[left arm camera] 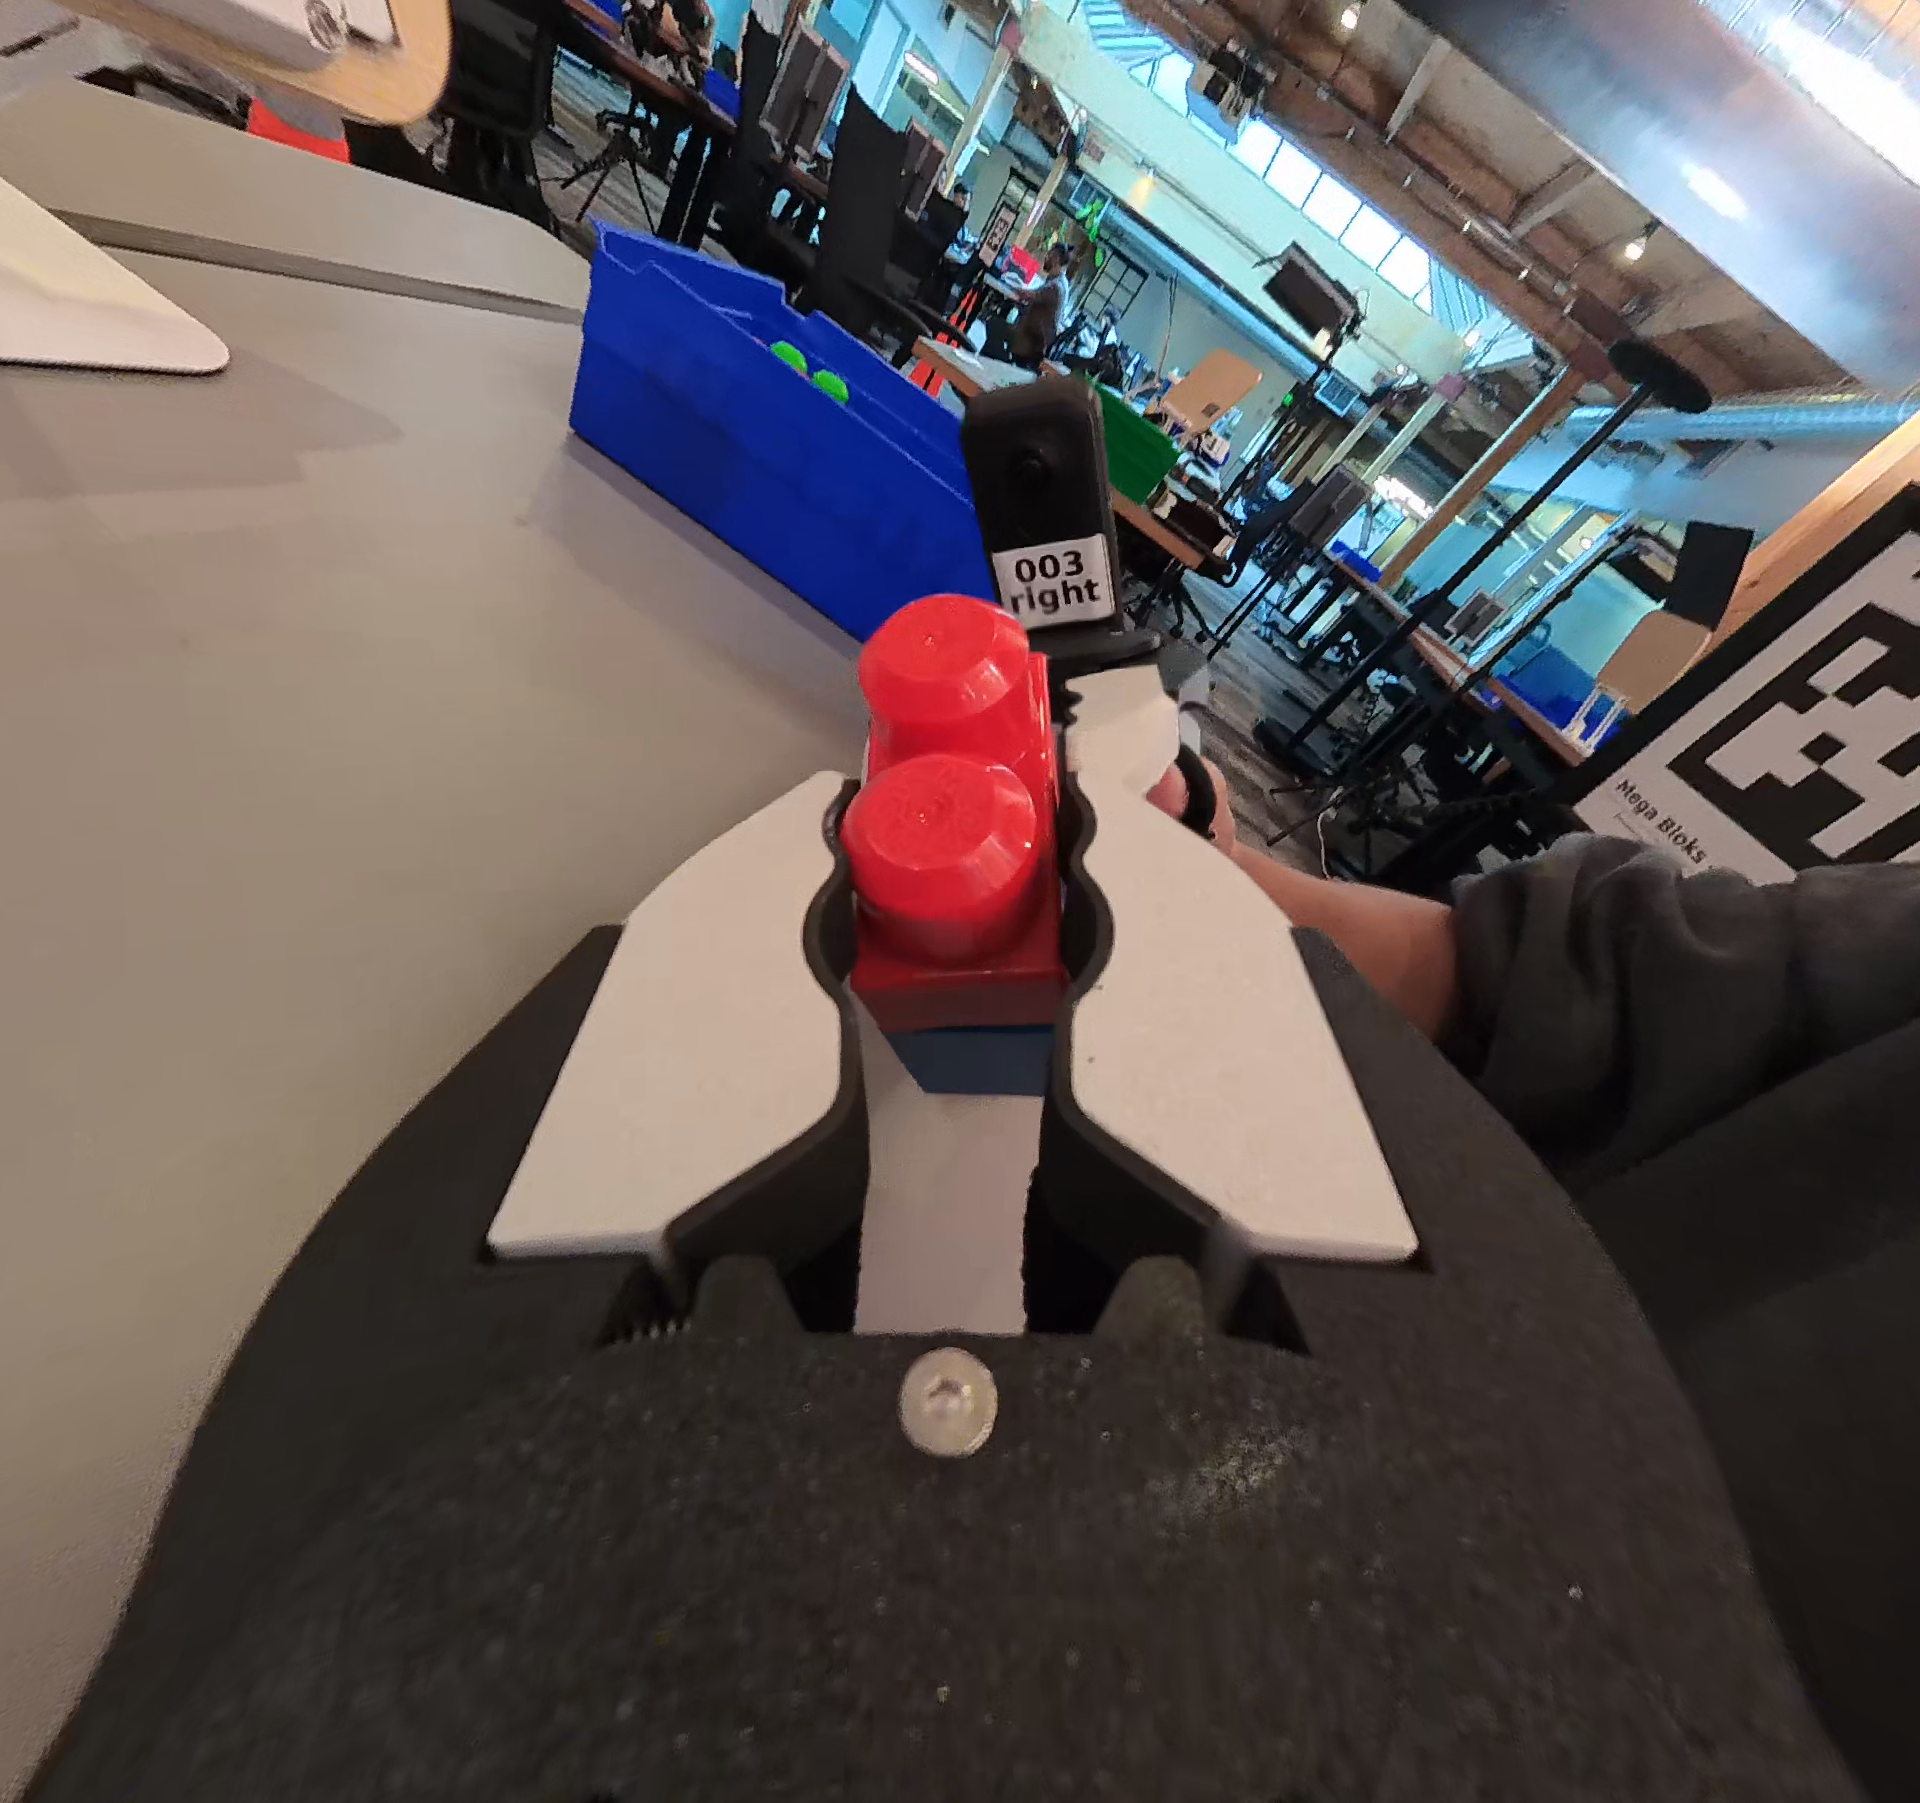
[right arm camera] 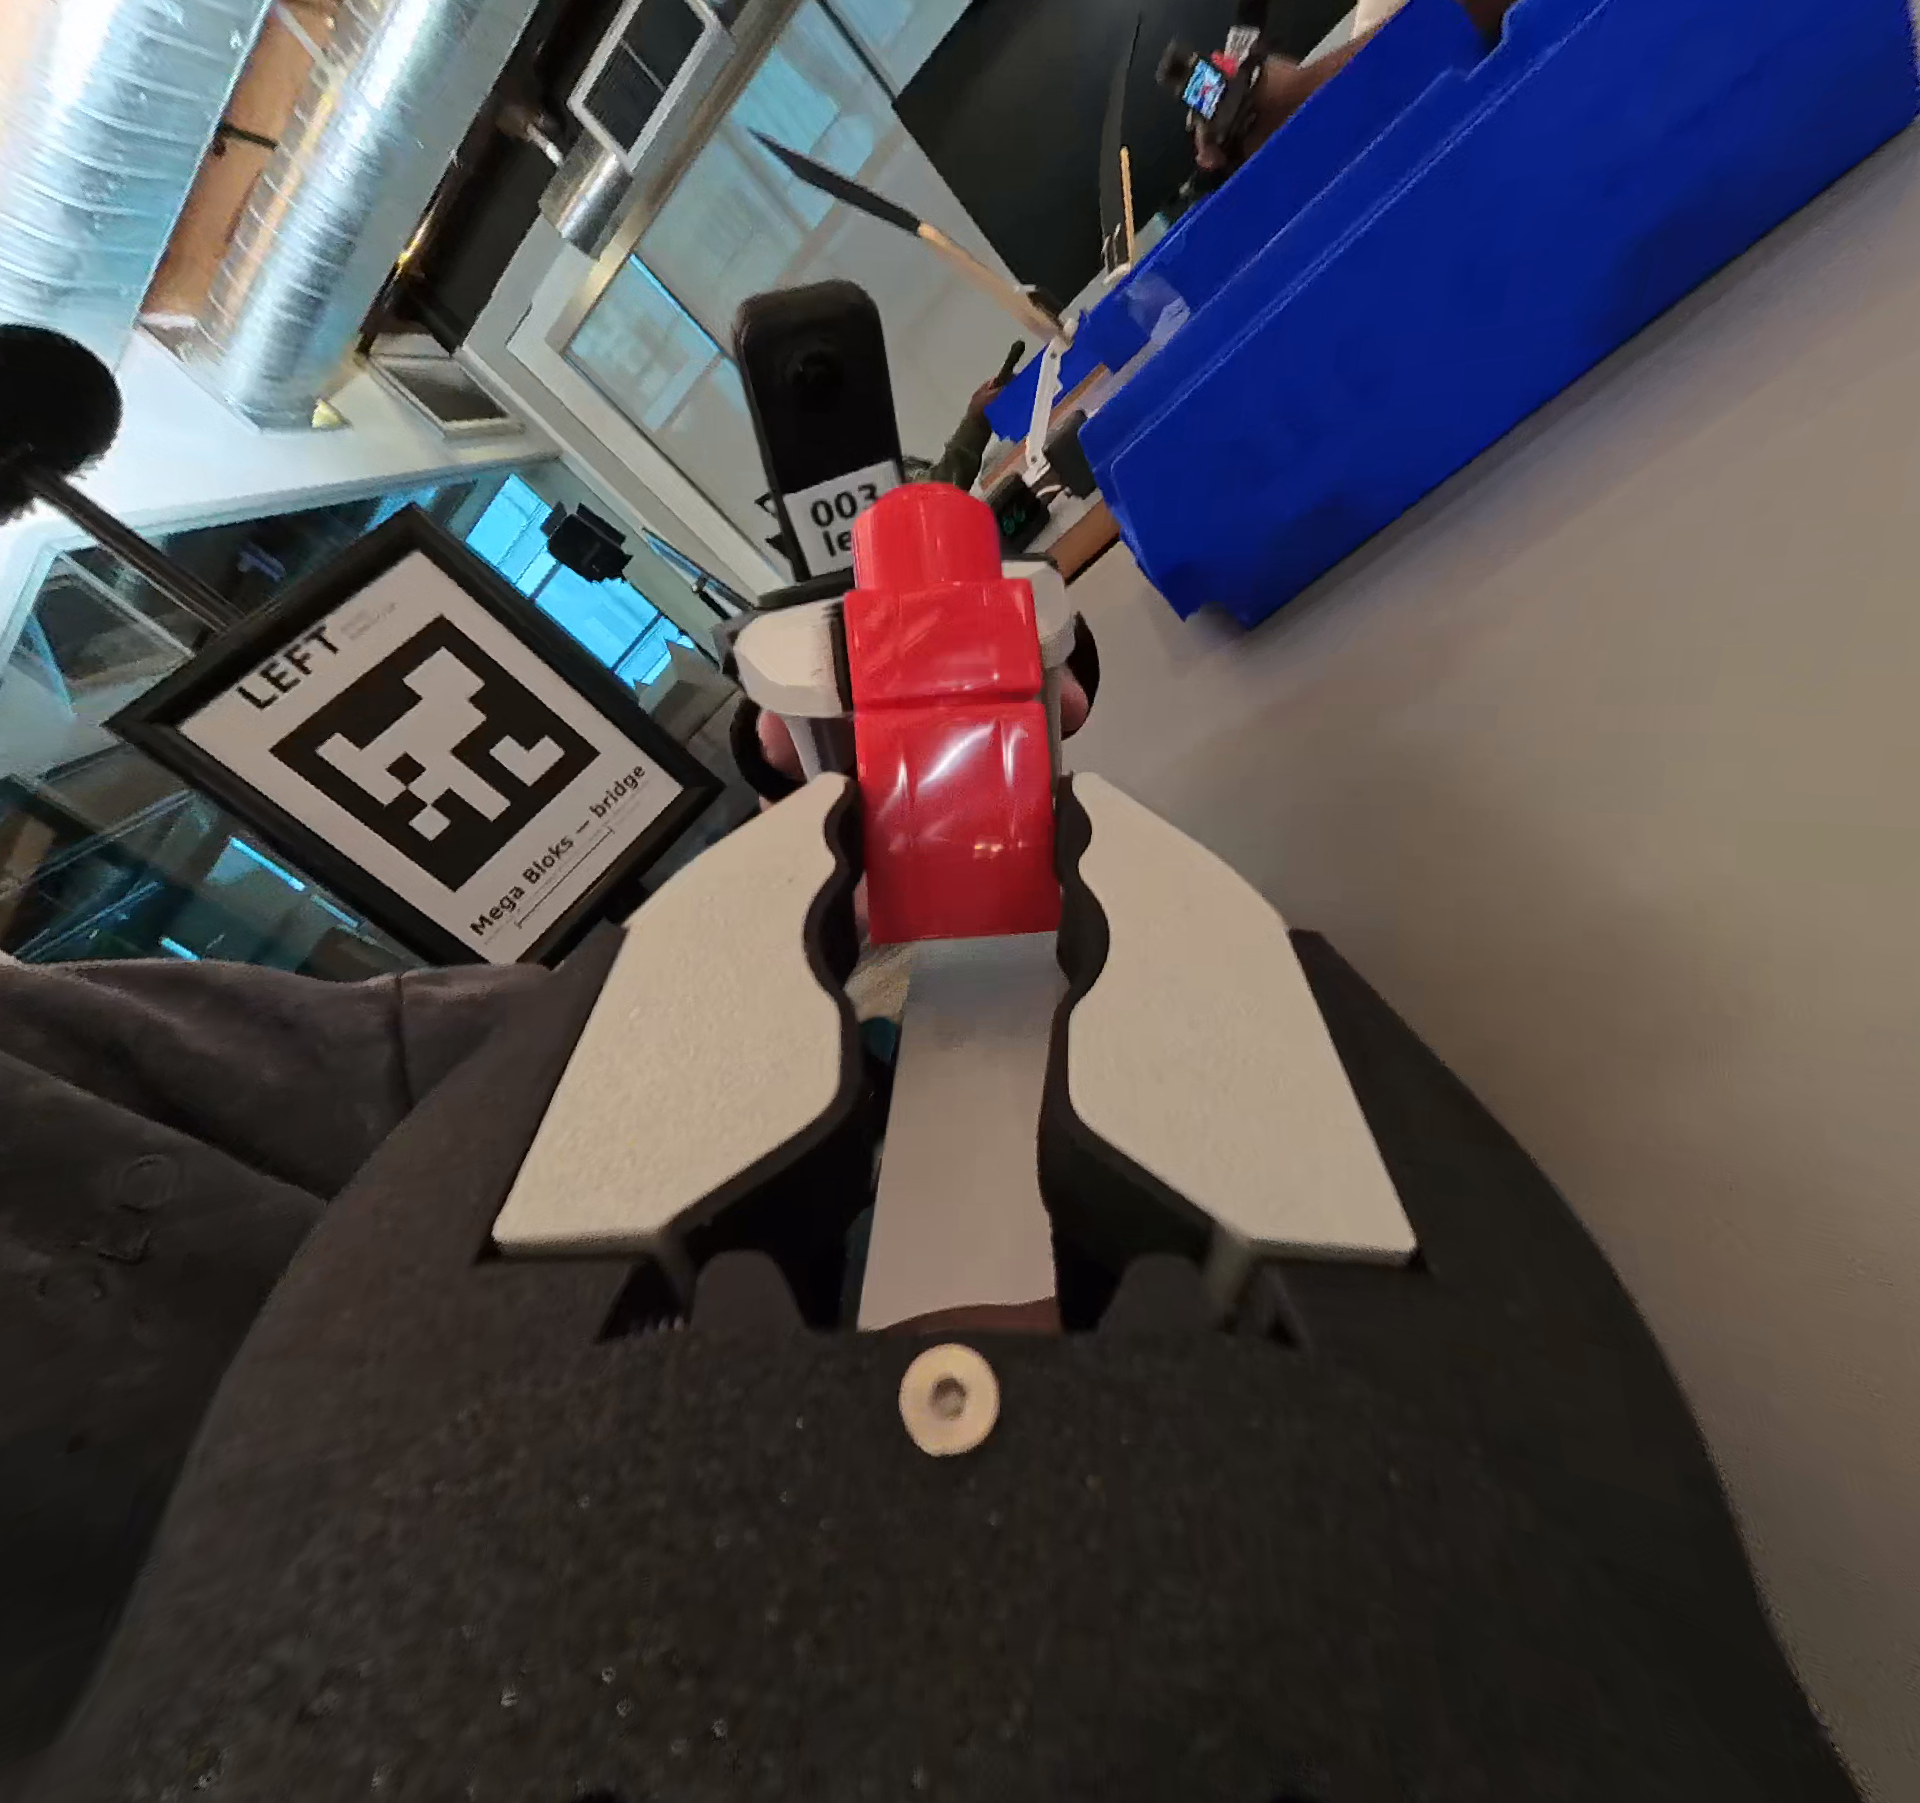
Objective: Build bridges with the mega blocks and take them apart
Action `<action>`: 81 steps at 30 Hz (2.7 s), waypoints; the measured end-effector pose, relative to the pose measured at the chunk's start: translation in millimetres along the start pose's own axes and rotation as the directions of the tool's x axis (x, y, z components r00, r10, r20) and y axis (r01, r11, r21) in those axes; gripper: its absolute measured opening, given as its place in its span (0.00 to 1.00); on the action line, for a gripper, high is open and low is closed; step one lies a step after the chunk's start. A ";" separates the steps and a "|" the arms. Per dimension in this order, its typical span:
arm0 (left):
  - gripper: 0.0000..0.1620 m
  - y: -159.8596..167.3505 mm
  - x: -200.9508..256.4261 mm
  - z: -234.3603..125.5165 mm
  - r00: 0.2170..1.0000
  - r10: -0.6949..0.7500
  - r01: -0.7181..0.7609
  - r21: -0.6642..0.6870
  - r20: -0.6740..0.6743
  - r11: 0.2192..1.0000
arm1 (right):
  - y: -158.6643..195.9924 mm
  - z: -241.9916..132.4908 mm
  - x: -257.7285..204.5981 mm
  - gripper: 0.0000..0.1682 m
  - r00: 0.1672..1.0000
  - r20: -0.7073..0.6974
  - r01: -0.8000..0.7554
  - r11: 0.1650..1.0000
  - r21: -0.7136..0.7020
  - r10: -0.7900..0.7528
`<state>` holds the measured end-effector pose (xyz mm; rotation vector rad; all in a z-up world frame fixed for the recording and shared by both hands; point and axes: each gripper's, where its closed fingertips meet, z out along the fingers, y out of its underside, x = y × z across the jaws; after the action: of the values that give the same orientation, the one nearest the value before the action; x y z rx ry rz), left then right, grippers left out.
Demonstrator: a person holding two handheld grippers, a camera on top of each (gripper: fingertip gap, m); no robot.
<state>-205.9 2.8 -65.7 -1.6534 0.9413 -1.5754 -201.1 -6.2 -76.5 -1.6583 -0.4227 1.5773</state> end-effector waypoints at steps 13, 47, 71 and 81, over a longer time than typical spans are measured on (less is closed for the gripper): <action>0.22 -54.7 6.9 -13.4 0.988 -0.136 0.155 0.499 -0.075 0.853 | -15.8 6.9 -20.6 0.31 0.999 0.028 0.007 0.957 0.289 -0.016; 0.23 -43.4 34.1 11.3 0.998 -0.043 0.055 0.548 -0.035 0.835 | -42.9 -23.0 -41.0 0.20 0.995 -0.020 0.101 0.893 0.438 -0.103; 0.22 1.2 48.2 4.9 0.977 0.125 -0.141 -0.087 -0.172 0.986 | 4.4 -16.7 -43.2 0.25 0.976 0.029 0.217 0.954 -0.209 -0.216; 0.24 -3.5 45.5 13.6 0.986 0.091 -0.099 -0.053 -0.138 0.994 | 12.2 -9.7 -41.0 0.22 0.986 0.050 0.169 0.962 -0.215 -0.162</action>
<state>-191.4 -34.3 -39.6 -1.5322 1.1309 -1.6251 -202.2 -46.1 -58.2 -1.7130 -0.7553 1.4764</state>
